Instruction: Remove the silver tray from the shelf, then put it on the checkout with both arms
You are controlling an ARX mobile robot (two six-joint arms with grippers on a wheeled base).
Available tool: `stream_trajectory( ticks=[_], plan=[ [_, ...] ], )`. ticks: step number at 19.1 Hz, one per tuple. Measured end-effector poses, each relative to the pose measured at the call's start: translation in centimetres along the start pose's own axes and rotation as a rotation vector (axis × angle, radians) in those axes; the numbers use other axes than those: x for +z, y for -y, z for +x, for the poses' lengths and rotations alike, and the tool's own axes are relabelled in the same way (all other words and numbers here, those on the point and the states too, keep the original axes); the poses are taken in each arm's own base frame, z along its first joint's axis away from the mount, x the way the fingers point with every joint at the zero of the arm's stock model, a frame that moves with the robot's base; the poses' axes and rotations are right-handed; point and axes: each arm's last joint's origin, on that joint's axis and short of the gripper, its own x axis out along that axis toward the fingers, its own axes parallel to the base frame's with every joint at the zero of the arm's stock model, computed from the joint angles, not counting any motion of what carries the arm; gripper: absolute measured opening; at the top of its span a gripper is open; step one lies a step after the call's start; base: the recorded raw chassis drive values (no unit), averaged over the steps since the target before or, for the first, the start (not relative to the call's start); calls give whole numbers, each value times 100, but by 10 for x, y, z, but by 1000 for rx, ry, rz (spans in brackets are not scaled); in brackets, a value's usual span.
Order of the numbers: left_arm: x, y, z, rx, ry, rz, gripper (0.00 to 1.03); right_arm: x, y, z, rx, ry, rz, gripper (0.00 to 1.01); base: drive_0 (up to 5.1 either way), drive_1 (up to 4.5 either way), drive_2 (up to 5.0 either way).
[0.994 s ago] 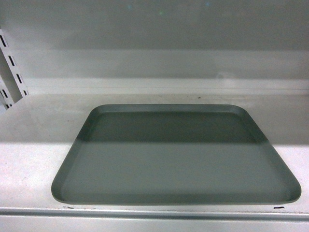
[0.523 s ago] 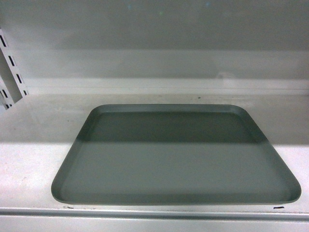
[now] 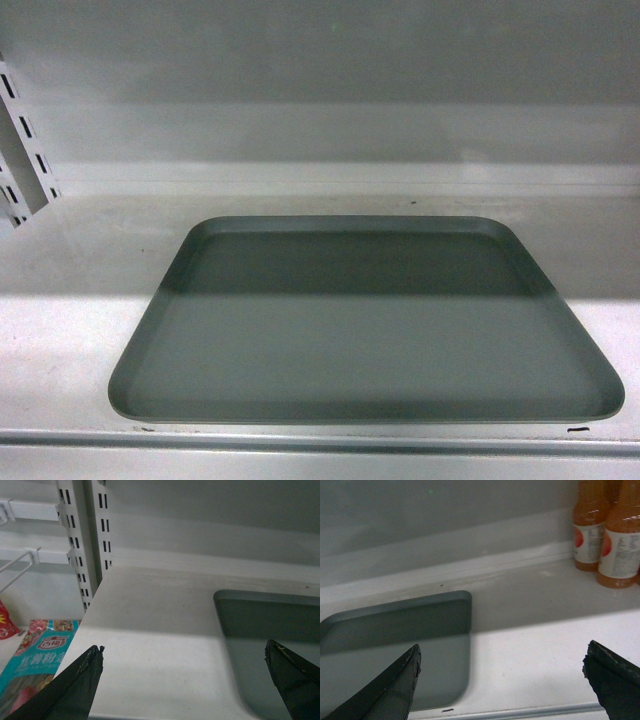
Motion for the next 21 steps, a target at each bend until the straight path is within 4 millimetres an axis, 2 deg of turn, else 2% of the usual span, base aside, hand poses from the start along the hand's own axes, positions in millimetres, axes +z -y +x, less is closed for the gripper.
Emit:
stream_trajectory(
  ticks=[3,9,15,21],
  plan=[
    [-4,3,31,-60,-49,1,98,-1,-6,24,32,-21,-34,98,0,0,0],
    [-30,26,84,-153,-171,47,98,-14,-17,80,81,-87,-73,98,0,0,0],
    [-44,42,122,-185,-250,76,98,-40,-15,124,92,-188,-170,98,0,0,0],
    [-54,48,154,-184,-284,87,98,-52,-12,158,85,-224,-212,98,0,0,0]
  ],
)
